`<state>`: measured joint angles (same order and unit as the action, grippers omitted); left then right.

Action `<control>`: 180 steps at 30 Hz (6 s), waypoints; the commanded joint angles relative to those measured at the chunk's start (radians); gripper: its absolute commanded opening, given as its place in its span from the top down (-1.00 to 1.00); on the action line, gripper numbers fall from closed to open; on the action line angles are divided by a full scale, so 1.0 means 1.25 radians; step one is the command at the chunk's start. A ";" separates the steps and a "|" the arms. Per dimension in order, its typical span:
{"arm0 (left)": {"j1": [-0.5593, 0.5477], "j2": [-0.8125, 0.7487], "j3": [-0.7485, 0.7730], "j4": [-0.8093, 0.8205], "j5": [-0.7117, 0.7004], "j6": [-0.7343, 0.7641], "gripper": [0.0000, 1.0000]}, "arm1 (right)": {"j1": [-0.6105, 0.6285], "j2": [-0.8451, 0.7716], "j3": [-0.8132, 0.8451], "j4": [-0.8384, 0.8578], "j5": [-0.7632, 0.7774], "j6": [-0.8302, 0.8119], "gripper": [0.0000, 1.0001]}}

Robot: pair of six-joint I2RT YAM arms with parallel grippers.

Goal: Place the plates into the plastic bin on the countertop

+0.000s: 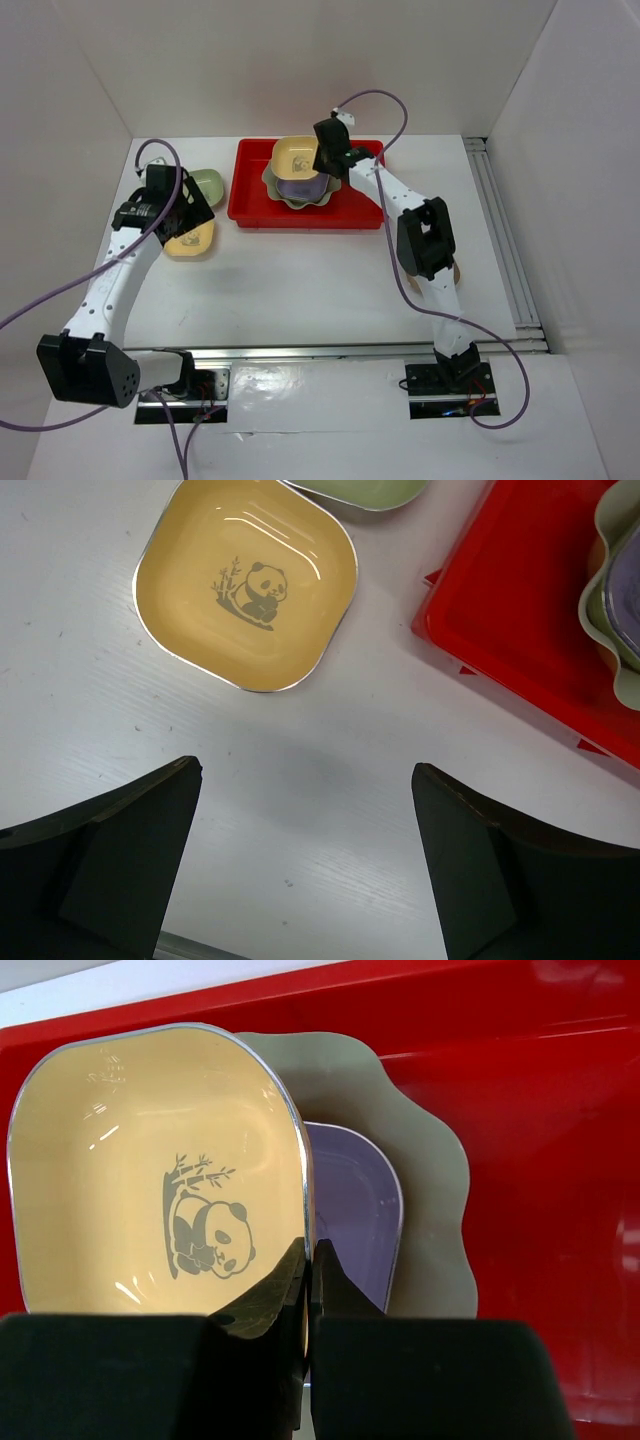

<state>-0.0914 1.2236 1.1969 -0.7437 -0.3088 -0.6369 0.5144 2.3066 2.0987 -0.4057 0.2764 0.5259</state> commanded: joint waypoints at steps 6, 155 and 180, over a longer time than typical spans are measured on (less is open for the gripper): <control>0.056 0.099 0.059 0.000 0.035 -0.015 -1.00 | -0.002 0.007 -0.052 0.043 0.060 0.033 0.86; -0.302 0.770 0.868 0.175 0.153 0.240 -1.00 | -0.045 -1.138 -0.734 0.140 0.096 -0.086 -0.91; 0.196 0.727 0.639 0.154 0.025 0.086 -1.00 | -0.030 -1.138 -0.875 0.213 -0.123 -0.126 -0.91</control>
<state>0.1696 2.1521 1.9774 -0.6117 -0.2974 -0.5766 0.4709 0.8871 1.0107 -0.2054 0.1726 0.3988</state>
